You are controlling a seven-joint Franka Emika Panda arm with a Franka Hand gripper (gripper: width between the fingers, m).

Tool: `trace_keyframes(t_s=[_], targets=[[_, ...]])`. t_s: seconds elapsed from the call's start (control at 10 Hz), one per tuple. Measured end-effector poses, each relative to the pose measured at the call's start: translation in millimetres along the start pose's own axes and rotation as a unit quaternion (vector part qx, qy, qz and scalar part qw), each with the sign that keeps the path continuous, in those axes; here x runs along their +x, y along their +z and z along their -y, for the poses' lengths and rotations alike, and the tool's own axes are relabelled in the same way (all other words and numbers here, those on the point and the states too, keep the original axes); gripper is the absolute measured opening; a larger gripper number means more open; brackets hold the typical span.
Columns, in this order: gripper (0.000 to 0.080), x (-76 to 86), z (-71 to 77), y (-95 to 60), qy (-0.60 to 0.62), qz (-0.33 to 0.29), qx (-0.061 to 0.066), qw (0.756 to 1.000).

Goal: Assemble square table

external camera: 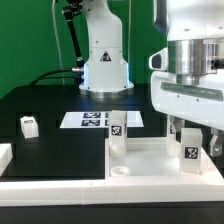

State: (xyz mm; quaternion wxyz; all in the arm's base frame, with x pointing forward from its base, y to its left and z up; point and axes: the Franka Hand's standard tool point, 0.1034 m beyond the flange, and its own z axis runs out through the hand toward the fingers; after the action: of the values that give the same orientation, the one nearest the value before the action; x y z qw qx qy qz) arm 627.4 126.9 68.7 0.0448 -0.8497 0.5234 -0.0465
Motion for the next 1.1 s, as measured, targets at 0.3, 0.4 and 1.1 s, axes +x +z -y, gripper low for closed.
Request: trace_keyframes(t_s=[0.3,0.4,1.1], targets=[[0.0648,1.8,-0.4,-0.8,-0.135,-0.003,-0.004,0.991],[0.0649,6.1,1.8,-5.3,-0.252,-0.007,-0.009,0.968],[0.0289,16.4,1.8,-8.5,-0.276,-0.008,-0.004,0.961]])
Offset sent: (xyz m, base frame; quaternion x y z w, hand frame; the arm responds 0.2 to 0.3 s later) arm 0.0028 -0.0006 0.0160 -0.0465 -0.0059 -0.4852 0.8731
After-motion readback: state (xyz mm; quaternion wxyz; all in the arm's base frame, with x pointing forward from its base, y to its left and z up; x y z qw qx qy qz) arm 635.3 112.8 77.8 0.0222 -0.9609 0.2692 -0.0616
